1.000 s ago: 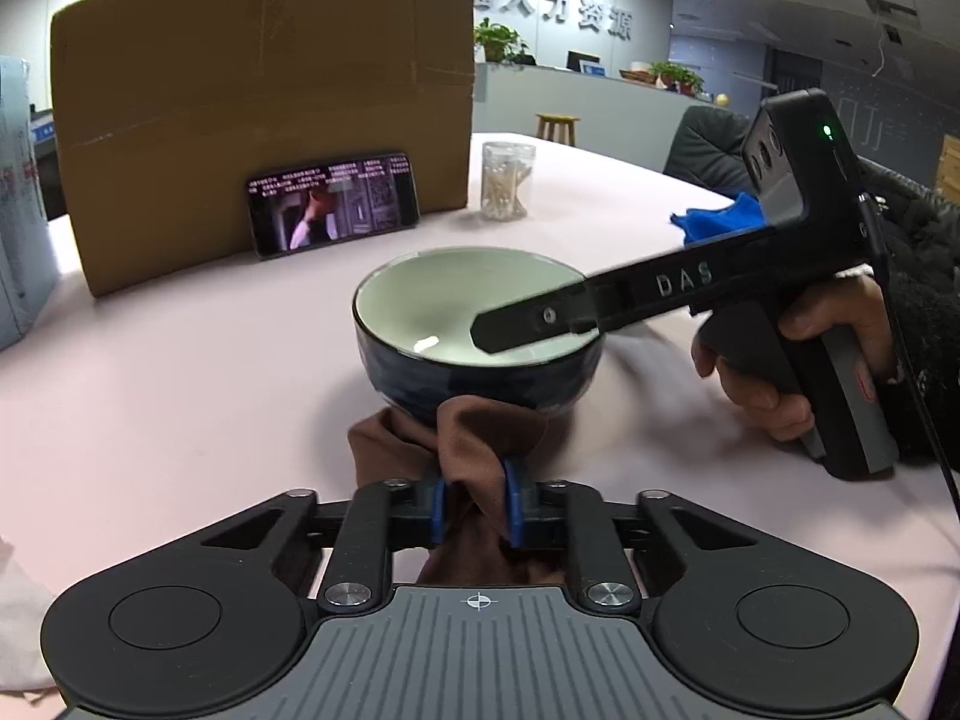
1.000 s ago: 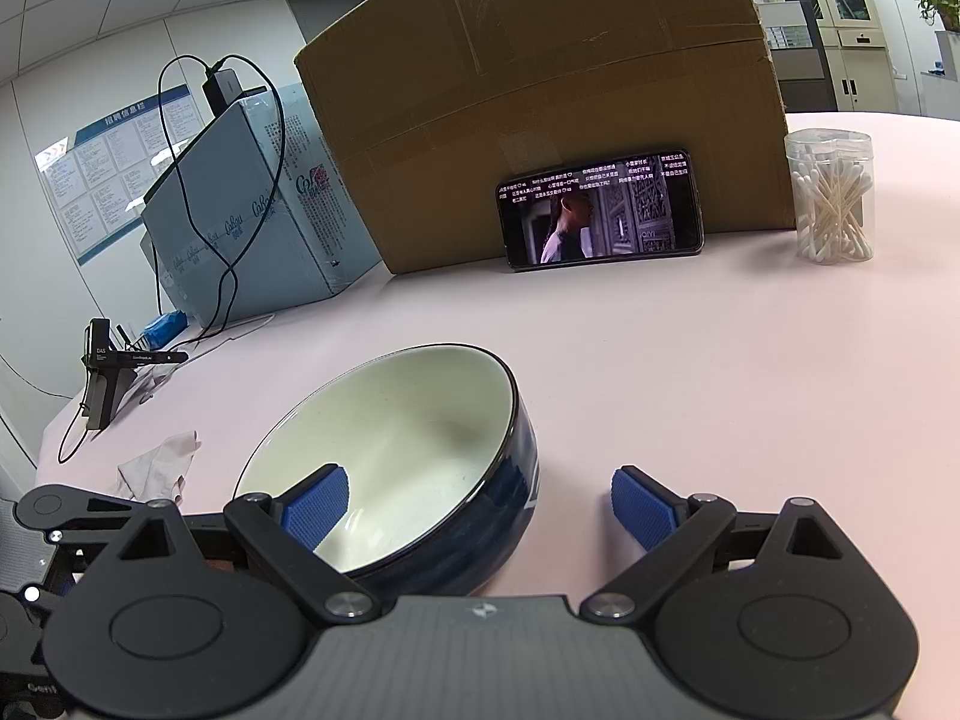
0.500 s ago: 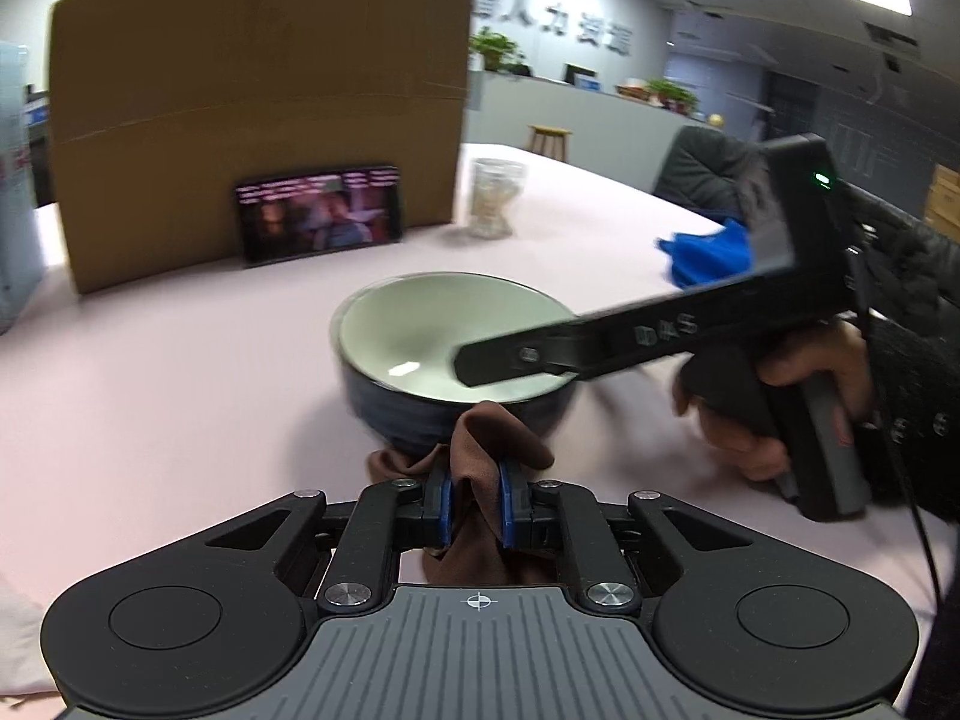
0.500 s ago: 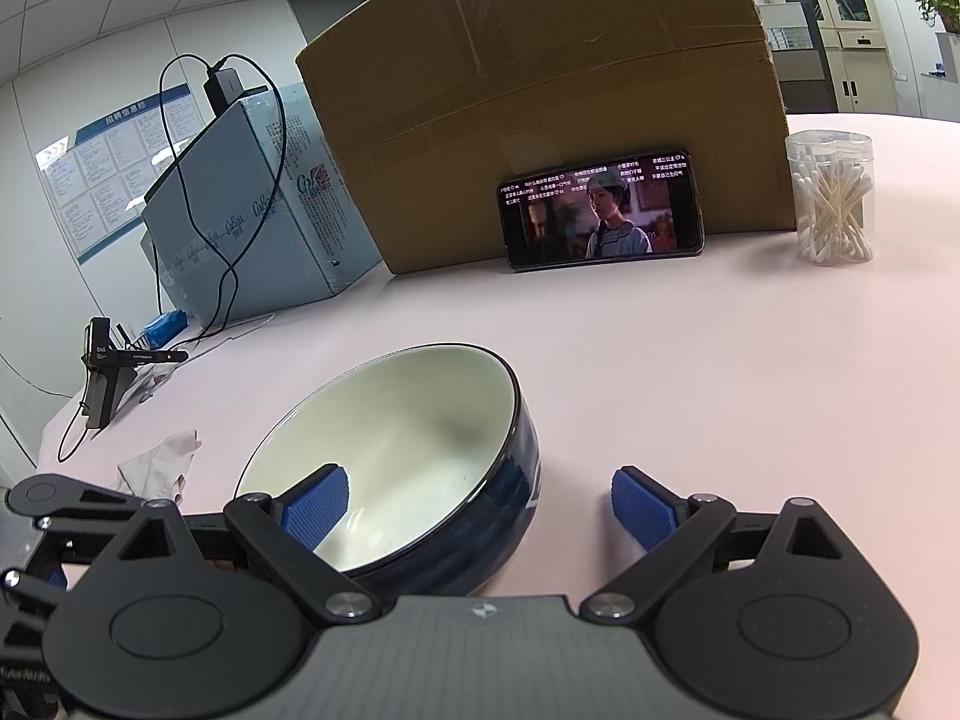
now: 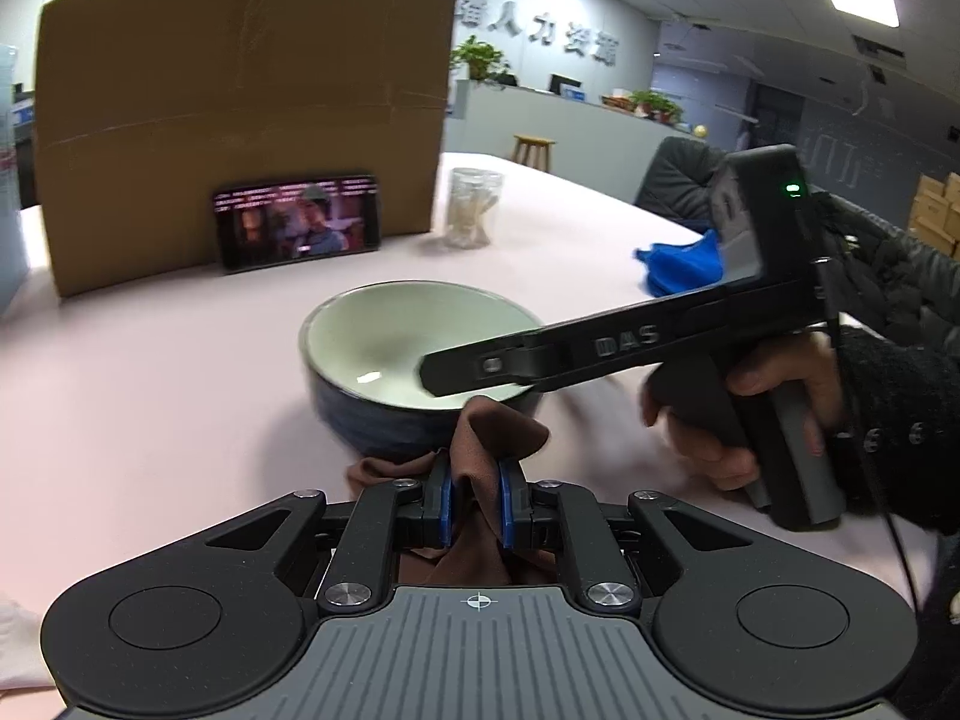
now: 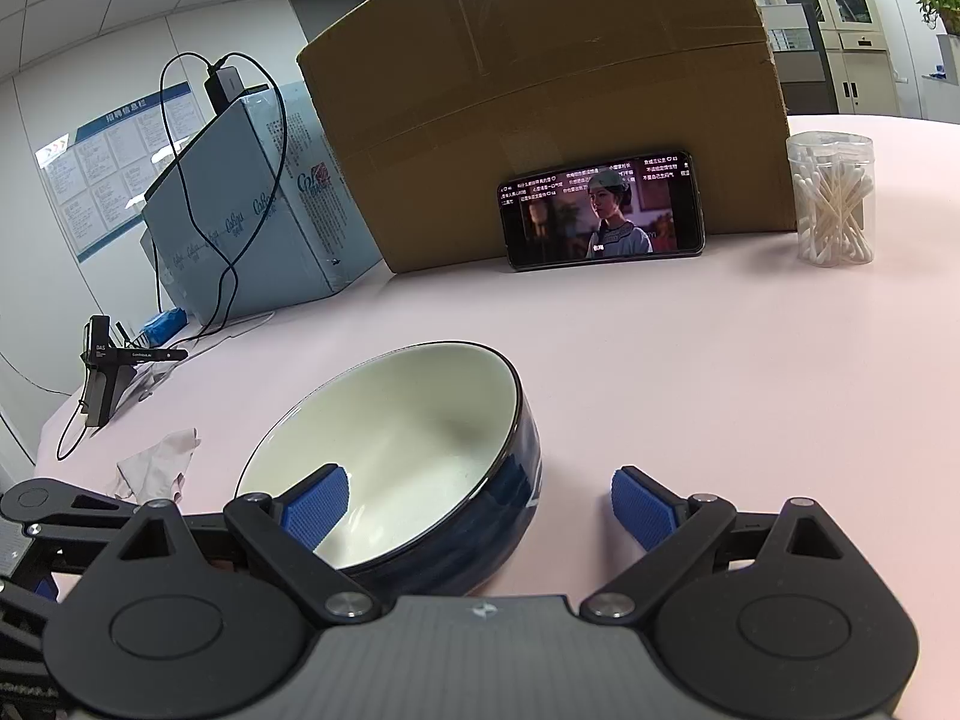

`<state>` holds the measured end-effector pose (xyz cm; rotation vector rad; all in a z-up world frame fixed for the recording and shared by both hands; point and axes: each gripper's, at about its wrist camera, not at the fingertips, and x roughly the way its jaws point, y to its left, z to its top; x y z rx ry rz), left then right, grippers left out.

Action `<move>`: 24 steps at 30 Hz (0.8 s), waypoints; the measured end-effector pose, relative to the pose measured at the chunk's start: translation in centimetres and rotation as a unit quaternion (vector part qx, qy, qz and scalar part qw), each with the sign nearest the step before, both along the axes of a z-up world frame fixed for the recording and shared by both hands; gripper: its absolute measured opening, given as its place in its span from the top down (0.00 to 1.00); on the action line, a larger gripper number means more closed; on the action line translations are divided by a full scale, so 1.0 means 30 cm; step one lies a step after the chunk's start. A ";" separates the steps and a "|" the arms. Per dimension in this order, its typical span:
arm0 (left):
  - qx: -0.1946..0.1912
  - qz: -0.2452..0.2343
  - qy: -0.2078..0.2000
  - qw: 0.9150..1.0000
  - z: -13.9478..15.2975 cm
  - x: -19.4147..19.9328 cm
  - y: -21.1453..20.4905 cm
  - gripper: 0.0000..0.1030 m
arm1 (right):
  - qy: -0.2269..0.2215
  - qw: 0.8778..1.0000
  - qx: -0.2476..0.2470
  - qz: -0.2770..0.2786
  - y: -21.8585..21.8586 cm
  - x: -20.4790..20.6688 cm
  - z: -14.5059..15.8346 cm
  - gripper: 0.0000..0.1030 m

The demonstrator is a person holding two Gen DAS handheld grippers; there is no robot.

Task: Clean bowl
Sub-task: 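Rub the brown cloth along the bowl's outer wall with the left gripper while the right gripper holds the rim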

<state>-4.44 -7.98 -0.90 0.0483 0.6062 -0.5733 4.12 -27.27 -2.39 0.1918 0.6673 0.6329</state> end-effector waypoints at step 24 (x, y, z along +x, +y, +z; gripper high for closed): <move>-0.032 0.047 0.003 0.998 0.001 0.028 0.086 0.87 | 0.000 1.000 0.000 0.001 0.000 -0.001 -0.003 0.06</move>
